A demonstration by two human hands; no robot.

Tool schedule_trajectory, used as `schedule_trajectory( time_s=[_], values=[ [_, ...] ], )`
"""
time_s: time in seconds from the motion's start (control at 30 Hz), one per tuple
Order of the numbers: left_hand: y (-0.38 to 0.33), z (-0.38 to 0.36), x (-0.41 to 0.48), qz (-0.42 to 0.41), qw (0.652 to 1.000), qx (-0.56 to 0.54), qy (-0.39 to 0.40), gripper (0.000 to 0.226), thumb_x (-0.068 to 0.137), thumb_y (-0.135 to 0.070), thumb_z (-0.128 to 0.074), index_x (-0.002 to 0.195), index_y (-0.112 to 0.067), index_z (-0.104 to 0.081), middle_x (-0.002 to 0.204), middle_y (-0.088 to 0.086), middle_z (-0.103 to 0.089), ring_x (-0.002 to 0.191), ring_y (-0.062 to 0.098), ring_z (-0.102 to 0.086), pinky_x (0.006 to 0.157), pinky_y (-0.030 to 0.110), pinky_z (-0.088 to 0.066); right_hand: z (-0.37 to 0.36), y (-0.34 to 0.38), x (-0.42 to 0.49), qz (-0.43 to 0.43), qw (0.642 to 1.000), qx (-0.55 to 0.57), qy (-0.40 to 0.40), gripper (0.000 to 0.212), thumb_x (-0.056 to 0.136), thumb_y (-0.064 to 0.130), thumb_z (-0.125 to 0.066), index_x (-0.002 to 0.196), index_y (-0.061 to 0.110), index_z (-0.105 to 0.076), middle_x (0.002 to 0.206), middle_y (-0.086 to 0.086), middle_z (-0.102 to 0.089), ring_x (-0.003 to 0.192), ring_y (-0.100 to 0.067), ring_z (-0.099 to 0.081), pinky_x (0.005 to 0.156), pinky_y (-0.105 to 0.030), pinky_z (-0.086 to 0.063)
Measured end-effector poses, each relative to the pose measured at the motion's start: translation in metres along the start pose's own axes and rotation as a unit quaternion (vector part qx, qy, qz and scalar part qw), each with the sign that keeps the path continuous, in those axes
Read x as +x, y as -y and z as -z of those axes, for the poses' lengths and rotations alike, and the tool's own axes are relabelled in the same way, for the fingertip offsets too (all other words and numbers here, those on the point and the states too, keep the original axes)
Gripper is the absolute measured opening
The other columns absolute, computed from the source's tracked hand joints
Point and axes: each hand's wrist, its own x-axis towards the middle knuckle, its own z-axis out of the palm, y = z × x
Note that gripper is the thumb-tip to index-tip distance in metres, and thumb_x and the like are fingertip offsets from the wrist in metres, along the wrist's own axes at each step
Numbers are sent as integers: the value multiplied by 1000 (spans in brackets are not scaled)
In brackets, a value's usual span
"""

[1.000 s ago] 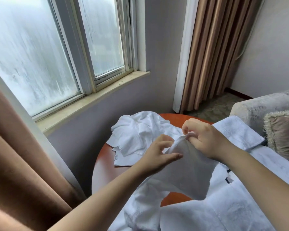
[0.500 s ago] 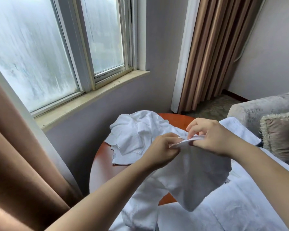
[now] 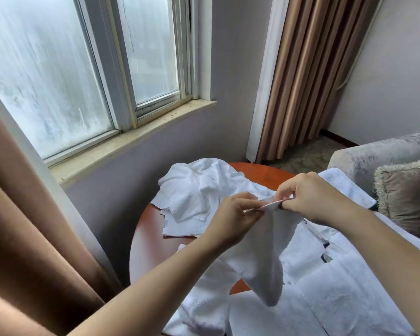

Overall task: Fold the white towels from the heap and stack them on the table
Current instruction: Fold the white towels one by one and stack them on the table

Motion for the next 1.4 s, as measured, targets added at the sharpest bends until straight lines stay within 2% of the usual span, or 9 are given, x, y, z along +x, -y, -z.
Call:
schedule_trajectory(
  time_s=[0.13, 0.23, 0.43, 0.63, 0.9, 1.07, 1.13, 1.23, 1.4],
  values=[
    [0, 4, 1, 20, 996, 74, 33, 6, 83, -10, -71, 81, -8, -77, 81, 2, -66, 70, 6, -53, 67, 29, -47, -8, 0, 3, 28, 998, -9, -62, 30, 77, 2, -60, 72, 27, -75, 82, 3, -71, 84, -20, -63, 77, -36, -54],
    [5, 4, -1, 68, 983, 131, 105, 32, 78, -20, -76, 57, -8, -55, 65, 6, -54, 63, 18, -48, 61, 35, -40, -14, 4, 3, 77, 986, 30, -145, 28, 73, 0, -57, 76, 19, -77, 82, 1, -73, 83, -25, -66, 79, -42, -55],
    [22, -4, -15, 141, 943, 178, 245, 29, 85, -34, -66, 89, -5, -62, 95, 10, -67, 86, 25, -59, 72, 35, -43, 2, 12, 1, 136, 959, 37, -247, 29, 67, 9, -50, 76, 15, -77, 76, 3, -72, 74, -22, -67, 68, -33, -53],
    [33, 19, -2, 126, 969, 195, 90, 29, 79, -24, -76, 65, -5, -59, 67, 1, -53, 65, 19, -49, 58, 29, -35, 3, -20, 0, 62, 967, 9, -245, 23, 70, -6, -62, 74, 13, -76, 76, -4, -71, 76, -30, -65, 72, -37, -54],
    [-8, 38, 32, -47, 959, 279, -11, 26, 68, 4, -71, 52, -11, -57, 61, -6, -41, 52, 17, -40, 49, 23, -22, 2, -41, -4, -43, 984, -10, -175, 26, 74, -8, -58, 71, 15, -72, 83, -1, -69, 85, -27, -59, 75, -33, -47],
    [-27, 31, 47, -94, 964, 249, -25, 17, 68, -2, -75, 69, -19, -75, 62, -7, -49, 56, 13, -45, 51, 20, -28, -2, -2, 1, 109, 994, -4, -11, 21, 76, 20, -57, 92, 15, -68, 109, 7, -60, 114, -17, -49, 105, -33, -36],
    [-29, 33, 49, -79, 968, 236, -38, 16, 66, -4, -76, 69, -19, -75, 62, -12, -46, 57, 11, -45, 51, 14, -28, -6, 12, 0, 94, 993, 69, -18, 21, 76, 28, -69, 94, 19, -64, 110, 12, -60, 107, -10, -50, 99, -27, -39],
    [-33, 37, 46, -81, 971, 219, -46, 14, 63, -5, -79, 66, -18, -73, 58, -19, -38, 57, 9, -43, 53, 5, -27, -13, 12, 4, 39, 989, 134, -45, 13, 78, 28, -67, 78, 23, -55, 80, 3, -63, 80, -21, -57, 70, -41, -47],
    [-37, 48, 34, 14, 979, 190, 70, 22, 70, -17, -82, 71, -12, -61, 65, -12, -44, 62, 5, -42, 58, 22, -29, -17, 11, 3, 62, 981, 146, -112, 7, 73, 26, -54, 74, 19, -55, 67, 3, -59, 70, -25, -53, 64, -43, -46]
  ],
)
